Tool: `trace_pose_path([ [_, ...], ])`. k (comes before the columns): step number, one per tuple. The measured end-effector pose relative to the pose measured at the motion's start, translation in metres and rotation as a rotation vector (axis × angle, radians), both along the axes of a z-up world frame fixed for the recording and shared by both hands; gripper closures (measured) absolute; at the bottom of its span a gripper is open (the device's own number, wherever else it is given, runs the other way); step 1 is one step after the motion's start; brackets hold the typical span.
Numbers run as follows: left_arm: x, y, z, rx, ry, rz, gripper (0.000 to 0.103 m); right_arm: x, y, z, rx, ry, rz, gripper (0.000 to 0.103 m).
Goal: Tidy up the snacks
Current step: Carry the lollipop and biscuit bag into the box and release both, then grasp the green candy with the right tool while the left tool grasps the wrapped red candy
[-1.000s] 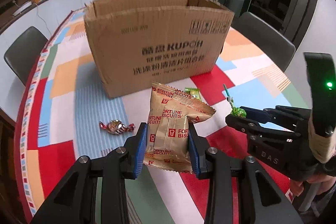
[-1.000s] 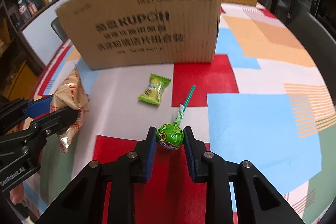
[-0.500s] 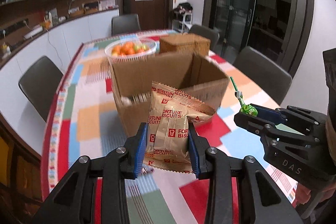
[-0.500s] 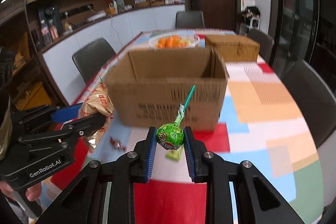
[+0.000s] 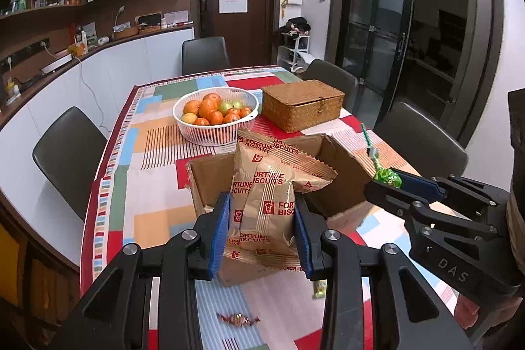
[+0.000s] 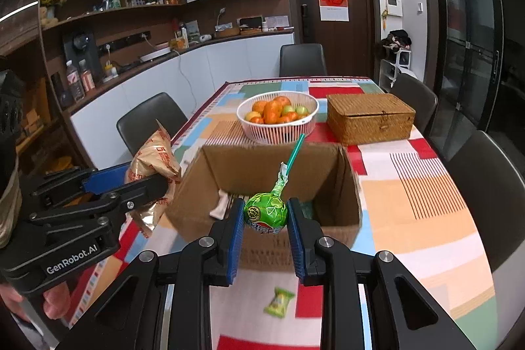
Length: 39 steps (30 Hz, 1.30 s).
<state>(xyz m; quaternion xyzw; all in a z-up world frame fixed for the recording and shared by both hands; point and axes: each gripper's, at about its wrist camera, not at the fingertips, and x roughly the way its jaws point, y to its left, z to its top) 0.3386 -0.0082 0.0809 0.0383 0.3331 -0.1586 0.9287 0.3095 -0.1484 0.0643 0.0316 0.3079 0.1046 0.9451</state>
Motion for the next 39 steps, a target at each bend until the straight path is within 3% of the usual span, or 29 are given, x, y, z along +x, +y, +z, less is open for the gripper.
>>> trace_pose_path([
  [6, 0.036, -0.007, -0.008, 0.008, 0.021, -0.003, 0.065, 0.037, -0.004, 0.0, -0.008, 0.014, -0.004, 0.076],
  [9, 0.049, -0.009, -0.01, 0.026, 0.019, 0.029, 0.044, 0.054, -0.005, -0.003, -0.009, 0.024, -0.006, 0.076],
  [10, 0.05, -0.007, -0.011, 0.022, 0.018, 0.042, 0.042, 0.061, -0.006, -0.004, -0.014, 0.03, -0.006, 0.075],
  [11, 0.049, -0.004, -0.013, 0.017, 0.02, 0.046, 0.042, 0.066, -0.007, -0.007, -0.021, 0.043, -0.018, 0.069],
  [12, 0.047, -0.001, -0.015, 0.018, 0.025, 0.056, 0.041, 0.069, -0.008, -0.008, -0.02, 0.051, -0.031, 0.057],
  [13, 0.043, 0.001, -0.016, 0.024, 0.022, 0.065, 0.041, 0.069, -0.01, -0.01, -0.014, 0.051, -0.047, 0.053],
  [16, 0.028, 0.004, -0.017, 0.053, -0.009, 0.071, 0.038, 0.06, -0.013, -0.015, -0.011, 0.039, -0.072, 0.052],
  [25, -0.026, 0.023, -0.016, 0.041, -0.041, 0.085, 0.032, 0.012, 0.004, -0.018, -0.008, 0.009, -0.052, 0.052],
  [32, -0.051, 0.035, -0.041, 0.03, 0.008, 0.107, 0.032, -0.02, 0.013, -0.039, -0.02, 0.029, -0.044, 0.051],
  [39, -0.056, 0.044, -0.086, 0.041, 0.108, 0.15, 0.032, -0.028, 0.016, -0.071, -0.041, 0.086, -0.064, 0.051],
])
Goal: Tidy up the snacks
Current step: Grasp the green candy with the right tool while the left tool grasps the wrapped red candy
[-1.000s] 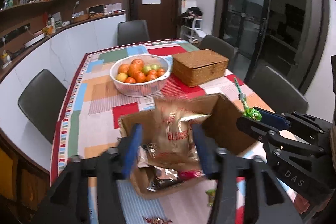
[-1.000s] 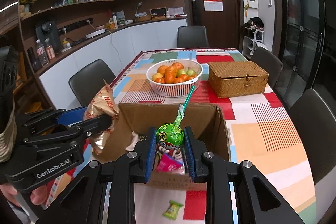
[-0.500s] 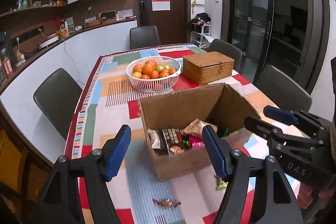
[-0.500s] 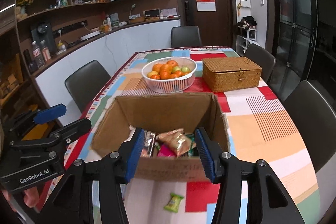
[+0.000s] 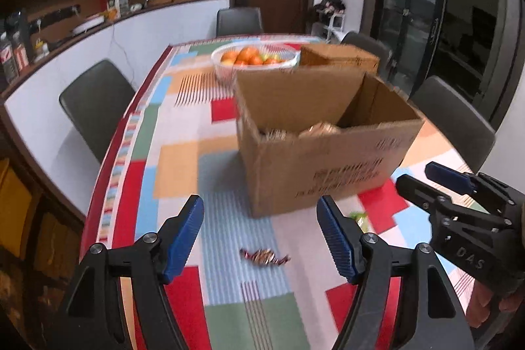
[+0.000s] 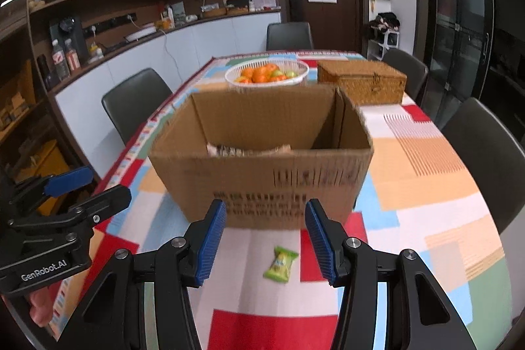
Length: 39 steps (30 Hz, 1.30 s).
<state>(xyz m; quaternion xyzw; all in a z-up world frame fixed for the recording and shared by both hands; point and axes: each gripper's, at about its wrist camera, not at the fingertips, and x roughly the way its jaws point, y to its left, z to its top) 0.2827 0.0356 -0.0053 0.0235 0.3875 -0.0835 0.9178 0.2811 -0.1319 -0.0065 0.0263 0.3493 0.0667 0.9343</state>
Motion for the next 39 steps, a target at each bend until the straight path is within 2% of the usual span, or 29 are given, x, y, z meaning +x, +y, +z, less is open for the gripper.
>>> trace_pose_path([
  [3, 0.002, 0.004, -0.02, -0.022, 0.049, 0.015, 0.032, 0.0, 0.002, -0.016, 0.003, 0.039, 0.002, 0.051],
  [13, 0.005, 0.01, -0.075, -0.016, 0.145, 0.033, 0.033, 0.007, 0.002, -0.073, 0.01, 0.154, -0.012, 0.051],
  [23, 0.016, 0.001, -0.104, -0.007, 0.156, 0.021, 0.039, 0.016, -0.014, -0.11, 0.042, 0.223, -0.067, 0.051],
  [30, 0.026, 0.002, -0.116, -0.024, 0.187, 0.027, 0.049, 0.022, -0.013, -0.119, 0.043, 0.222, -0.062, 0.051],
  [39, 0.034, 0.001, -0.13, -0.082, 0.249, 0.034, 0.072, 0.028, -0.002, -0.131, 0.056, 0.25, -0.035, 0.052],
])
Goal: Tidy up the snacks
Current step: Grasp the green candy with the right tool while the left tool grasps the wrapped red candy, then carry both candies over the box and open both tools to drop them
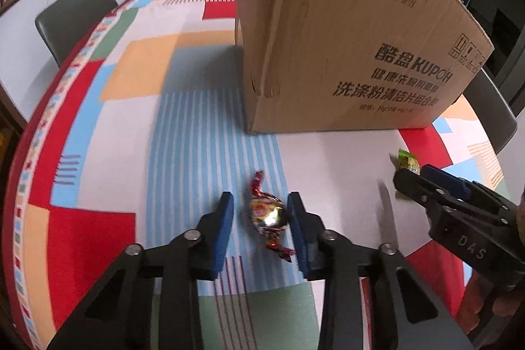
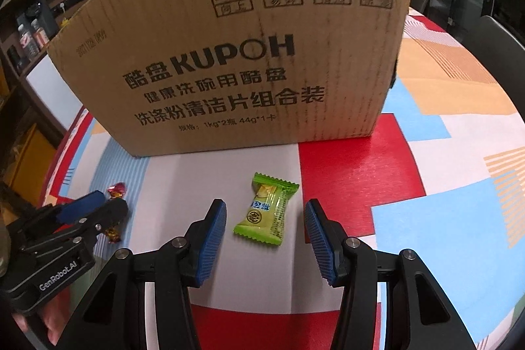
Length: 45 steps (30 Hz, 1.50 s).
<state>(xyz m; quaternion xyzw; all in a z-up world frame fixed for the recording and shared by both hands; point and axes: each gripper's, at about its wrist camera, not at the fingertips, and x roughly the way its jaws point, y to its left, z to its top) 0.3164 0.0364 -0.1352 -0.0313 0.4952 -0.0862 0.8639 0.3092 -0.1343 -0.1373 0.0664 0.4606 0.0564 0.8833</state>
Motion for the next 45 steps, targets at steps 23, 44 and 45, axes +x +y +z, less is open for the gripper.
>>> trace_pose_path([
  [23, -0.032, -0.015, 0.051, -0.035, -0.097, -0.06, 0.08, -0.016, -0.002, 0.032, -0.02, -0.038, 0.061, 0.08],
  [44, -0.054, -0.018, 0.152, -0.048, -0.318, -0.105, 0.081, -0.063, 0.002, 0.142, 0.002, -0.289, 0.082, 0.08],
  [45, -0.051, -0.018, 0.157, -0.045, -0.328, -0.106, 0.081, -0.062, 0.003, 0.147, 0.001, -0.299, 0.083, 0.08],
])
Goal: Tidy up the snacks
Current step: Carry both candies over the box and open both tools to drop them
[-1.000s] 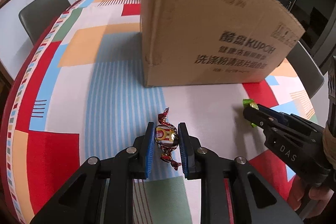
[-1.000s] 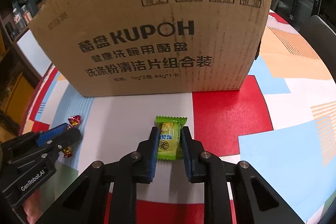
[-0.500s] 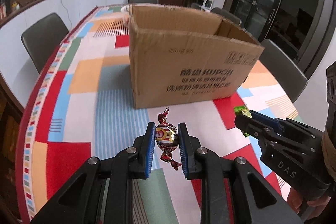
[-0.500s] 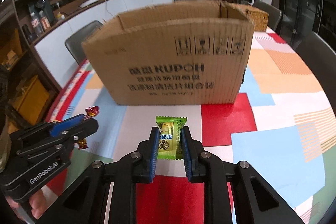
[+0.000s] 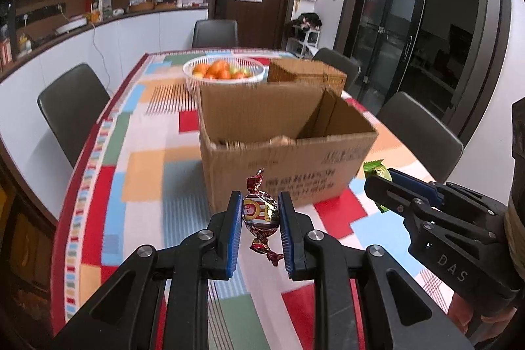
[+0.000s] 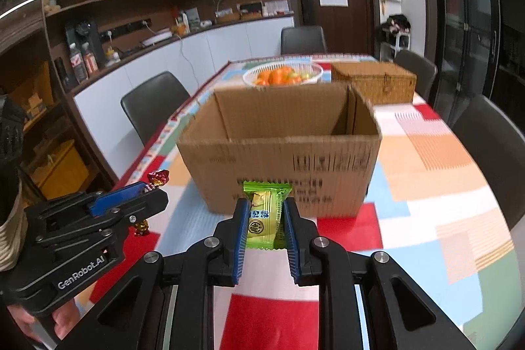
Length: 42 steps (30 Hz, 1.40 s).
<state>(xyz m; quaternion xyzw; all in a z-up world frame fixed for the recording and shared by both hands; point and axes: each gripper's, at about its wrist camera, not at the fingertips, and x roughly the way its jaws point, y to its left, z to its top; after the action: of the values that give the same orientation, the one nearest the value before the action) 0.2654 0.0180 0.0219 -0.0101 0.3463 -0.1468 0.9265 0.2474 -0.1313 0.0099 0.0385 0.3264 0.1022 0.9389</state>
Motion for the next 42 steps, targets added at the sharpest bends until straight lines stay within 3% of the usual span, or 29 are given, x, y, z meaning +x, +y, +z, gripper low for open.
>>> trace_pose_path([
  [10, 0.038, -0.007, 0.041, 0.034, -0.072, -0.009, 0.081, 0.027, -0.001, 0.04, -0.004, -0.098, -0.009, 0.08],
  [24, 0.112, -0.024, 0.056, 0.071, -0.039, -0.019, 0.08, 0.095, -0.011, 0.06, -0.039, -0.096, -0.035, 0.08],
  [26, 0.122, -0.025, 0.056, 0.082, -0.027, -0.006, 0.074, 0.105, -0.01, 0.063, -0.064, -0.098, -0.034, 0.08],
  [27, 0.125, -0.025, 0.055, 0.084, -0.025, 0.001, 0.064, 0.109, -0.011, 0.064, -0.068, -0.098, -0.036, 0.08],
  [31, 0.123, -0.021, 0.052, 0.093, -0.028, 0.027, 0.057, 0.123, -0.015, 0.067, -0.074, -0.083, -0.049, 0.053],
  [42, 0.059, -0.013, 0.057, 0.134, -0.111, 0.098, 0.036, 0.075, -0.018, 0.067, -0.108, -0.125, -0.069, 0.034],
])
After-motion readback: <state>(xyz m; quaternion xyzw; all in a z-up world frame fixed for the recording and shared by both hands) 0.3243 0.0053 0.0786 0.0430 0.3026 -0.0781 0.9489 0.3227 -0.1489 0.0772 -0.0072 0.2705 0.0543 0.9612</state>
